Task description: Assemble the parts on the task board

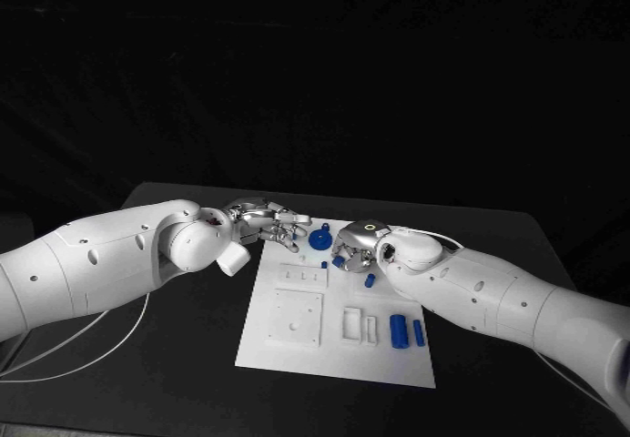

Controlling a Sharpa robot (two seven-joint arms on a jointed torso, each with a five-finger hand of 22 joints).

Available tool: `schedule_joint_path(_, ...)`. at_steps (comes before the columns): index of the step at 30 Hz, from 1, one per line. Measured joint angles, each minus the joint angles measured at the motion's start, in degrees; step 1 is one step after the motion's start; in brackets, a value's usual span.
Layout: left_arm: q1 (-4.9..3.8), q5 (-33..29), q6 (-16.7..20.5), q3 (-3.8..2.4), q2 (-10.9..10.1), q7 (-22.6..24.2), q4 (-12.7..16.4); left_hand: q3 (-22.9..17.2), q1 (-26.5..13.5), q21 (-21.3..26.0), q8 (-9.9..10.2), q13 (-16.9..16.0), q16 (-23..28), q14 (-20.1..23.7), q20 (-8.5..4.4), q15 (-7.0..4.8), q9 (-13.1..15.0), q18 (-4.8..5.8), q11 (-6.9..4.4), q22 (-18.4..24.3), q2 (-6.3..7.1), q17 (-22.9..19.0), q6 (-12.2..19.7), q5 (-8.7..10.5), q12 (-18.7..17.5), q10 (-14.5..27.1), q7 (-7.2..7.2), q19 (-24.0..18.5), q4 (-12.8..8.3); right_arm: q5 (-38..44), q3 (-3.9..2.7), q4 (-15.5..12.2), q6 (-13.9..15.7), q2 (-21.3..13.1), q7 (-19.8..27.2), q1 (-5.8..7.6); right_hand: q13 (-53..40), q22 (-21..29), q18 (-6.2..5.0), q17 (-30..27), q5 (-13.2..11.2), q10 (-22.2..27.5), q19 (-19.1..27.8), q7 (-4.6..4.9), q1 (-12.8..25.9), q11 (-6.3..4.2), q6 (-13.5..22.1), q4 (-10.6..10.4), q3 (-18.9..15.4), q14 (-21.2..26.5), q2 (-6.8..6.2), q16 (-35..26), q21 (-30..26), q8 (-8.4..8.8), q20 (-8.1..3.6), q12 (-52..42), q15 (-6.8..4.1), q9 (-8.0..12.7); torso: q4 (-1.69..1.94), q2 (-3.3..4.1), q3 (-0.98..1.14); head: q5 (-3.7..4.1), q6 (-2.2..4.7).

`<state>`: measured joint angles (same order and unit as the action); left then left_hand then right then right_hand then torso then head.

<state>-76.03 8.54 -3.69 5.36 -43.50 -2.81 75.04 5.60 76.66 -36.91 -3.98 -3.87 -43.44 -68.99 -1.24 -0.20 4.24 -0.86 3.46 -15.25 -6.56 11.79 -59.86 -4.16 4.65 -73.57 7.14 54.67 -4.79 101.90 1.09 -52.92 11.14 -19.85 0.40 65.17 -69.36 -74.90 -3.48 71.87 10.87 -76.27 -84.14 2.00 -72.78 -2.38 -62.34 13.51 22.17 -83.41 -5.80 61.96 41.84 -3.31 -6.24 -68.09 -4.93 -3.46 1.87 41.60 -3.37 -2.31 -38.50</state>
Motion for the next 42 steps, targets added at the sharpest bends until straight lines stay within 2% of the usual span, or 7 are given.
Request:
schedule_joint_path(6, 0.00, 0.07, -0.03, 0.00, -0.05, -0.08, 0.03, 0.00, 0.00, 0.00, 0.00, 0.00, 0.00, 0.00, 0.00, 0.00, 0.00, 0.00, 0.00, 0.00, 0.00, 0.00, 0.00, 0.00, 0.00, 0.00, 0.00, 0.00, 0.00, -0.08, 0.09, 0.05, -0.48, -0.06, 0.04, 0.10, -0.05, 0.00, 0.00, -0.05, 1.24, 0.00, 0.00, 0.24, 0.55, 0.00, -0.77, -0.50, -0.50, 0.00, -0.08, 0.00, 0.00, -0.03, 0.00, 0.00, 0.00, -0.02, -0.04, -0.01, -0.01, 0.01, -0.06)
schedule_joint_path(10, 0.00, 0.13, -0.04, 0.00, -0.07, -0.14, 0.06, 0.00, 0.00, 0.00, 0.00, 0.00, 0.00, 0.00, 0.00, 0.00, 0.00, 0.00, 0.00, 0.00, 0.00, 0.00, 0.00, 0.00, 0.00, 0.00, 0.00, 0.00, 0.00, -0.13, 0.11, 0.15, -0.71, -0.21, -0.06, 0.21, -0.04, -0.05, 0.00, -0.06, 3.76, -0.02, 0.00, 0.85, 1.46, 0.67, -2.20, -1.96, -4.62, 0.00, 0.05, 0.00, 0.00, -0.06, 0.00, 0.00, 0.01, -0.07, -0.09, -0.02, 0.01, 0.01, -0.04)
schedule_joint_path(16, 0.00, 0.21, -0.05, 0.00, -0.11, -0.19, 0.06, 0.00, 0.00, 0.00, 0.00, 0.00, 0.00, 0.00, 0.00, 0.00, 0.00, 0.00, 0.00, 0.00, 0.00, 0.00, 0.00, 0.00, 0.00, 0.00, 0.00, 0.00, 0.00, -0.14, 0.15, 0.25, -0.42, -0.40, -0.85, 0.26, -0.04, -0.04, 0.00, 0.08, 3.60, -0.20, 0.13, 1.65, 1.44, 1.47, -4.53, -5.53, -9.49, -0.29, 0.07, 0.00, 0.61, -0.06, 0.56, -0.23, 0.58, -0.18, -0.10, -0.02, 0.05, 0.05, -0.02)
schedule_joint_path(23, 0.00, 0.27, -0.05, 0.00, -0.18, -0.19, 0.07, 0.00, 0.00, 0.00, 0.00, 0.00, 0.00, 0.00, 0.00, 0.00, 0.00, 0.00, 0.21, 0.05, 0.00, 0.00, 0.00, 0.00, 0.00, 0.21, 0.00, 0.00, 0.00, -0.14, 0.22, 0.13, 0.21, -0.58, -1.75, 0.19, -0.04, -0.04, -0.01, 0.11, 4.72, -0.21, 0.21, 1.81, 1.12, 1.47, -5.63, -8.37, -11.22, -0.29, -0.25, 0.00, 0.70, -0.07, 0.64, -0.23, 0.57, -0.21, -0.06, -0.02, 0.09, 0.14, -0.01)
schedule_joint_path(31, 0.00, 0.30, -0.04, 0.00, -0.20, -0.19, 0.10, 0.00, 0.00, 0.00, 0.00, 0.00, 0.00, 0.00, 0.00, 0.00, 0.00, 0.00, 0.21, 0.05, 0.00, 0.00, 0.00, 0.00, 0.00, 0.21, 0.00, 0.00, 0.00, -0.13, 0.28, 0.00, 0.89, -0.64, -2.38, 0.11, -0.03, -0.03, -0.01, 0.11, 5.67, -0.21, 0.21, 1.62, 1.12, 1.47, -6.03, -9.00, -11.59, -0.28, -0.25, 0.00, 0.88, -0.23, 0.64, -0.28, 0.57, -0.30, -0.06, -0.01, 0.06, 0.21, 0.11)
schedule_joint_path(36, 0.00, 0.31, 0.03, 0.00, -0.23, -0.17, 0.13, 0.00, 0.00, 0.00, 0.00, 0.00, 0.00, 0.00, 0.00, 0.00, 0.00, 0.00, 0.21, 0.05, 0.00, 0.00, 0.16, 0.00, 0.00, 0.21, -0.16, 0.00, 0.00, -0.13, 0.36, -0.34, 1.71, -0.78, -2.53, -0.01, -0.11, -0.03, -0.01, 0.35, 9.59, -0.21, 0.21, 1.62, 1.13, 1.47, -6.04, -9.20, -11.39, -0.29, -0.26, 0.41, 1.54, -0.24, 0.64, -0.51, 0.57, -0.25, -0.05, -0.01, 0.04, 0.23, 0.19)
schedule_joint_path(42, 0.00, 0.32, 0.38, 0.00, -0.36, 0.07, 0.24, 0.00, 0.00, 0.00, 0.00, 0.00, 0.00, 0.00, 0.00, 0.00, 0.00, 0.00, 0.21, 0.05, 0.00, 0.00, 0.16, 0.00, 0.00, 0.21, -0.16, 0.00, 0.00, -0.13, 0.50, -1.42, 3.71, -1.51, -2.88, -0.29, -0.46, -0.03, -0.01, 0.69, 14.31, -0.43, 0.21, 1.50, 2.02, 1.25, -6.30, -9.81, -10.78, -0.29, -1.15, 0.61, 1.99, -0.24, 0.64, -0.73, 0.57, -0.25, -0.06, -0.04, 0.05, 0.23, 0.26)
